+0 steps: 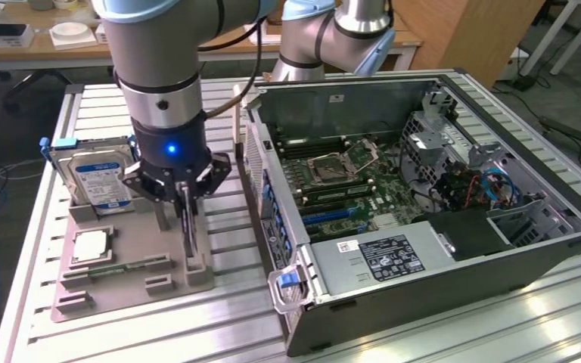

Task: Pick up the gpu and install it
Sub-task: 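Pick up the gpu and move the gpu toward the slot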

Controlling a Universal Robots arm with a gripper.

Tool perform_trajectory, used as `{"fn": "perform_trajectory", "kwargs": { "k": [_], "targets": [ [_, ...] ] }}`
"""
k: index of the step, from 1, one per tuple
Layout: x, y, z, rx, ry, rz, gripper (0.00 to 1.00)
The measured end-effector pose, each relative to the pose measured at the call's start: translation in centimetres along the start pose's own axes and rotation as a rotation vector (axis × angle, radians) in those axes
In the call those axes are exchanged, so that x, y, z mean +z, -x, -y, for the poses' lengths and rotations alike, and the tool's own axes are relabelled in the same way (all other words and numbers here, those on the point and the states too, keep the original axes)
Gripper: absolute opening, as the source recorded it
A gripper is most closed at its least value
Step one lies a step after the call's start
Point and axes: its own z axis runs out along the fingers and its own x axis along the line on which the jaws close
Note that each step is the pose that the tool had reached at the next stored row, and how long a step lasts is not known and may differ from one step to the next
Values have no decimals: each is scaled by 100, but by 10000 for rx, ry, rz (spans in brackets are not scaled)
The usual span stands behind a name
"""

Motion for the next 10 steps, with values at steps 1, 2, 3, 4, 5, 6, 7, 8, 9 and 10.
{"fn": "perform_trajectory", "kwargs": {
  "k": [1,2,3,4,5,6,7,8,9,10],
  "targets": [
    [-17,0,0,0,-1,-1,26],
    [-31,0,0,0,0,-1,26],
    [-45,0,-1,0,0,-1,26],
    [-58,0,-1,0,0,0,26],
    [-71,0,-1,0,0,0,26],
    [-84,0,-1,0,0,1,26],
    [-96,0,-1,0,0,0,26],
    [-111,0,-2,0,0,-1,26],
    [-125,1,-2,0,0,0,26],
    [-141,1,-2,0,0,0,26]
  ]
}}
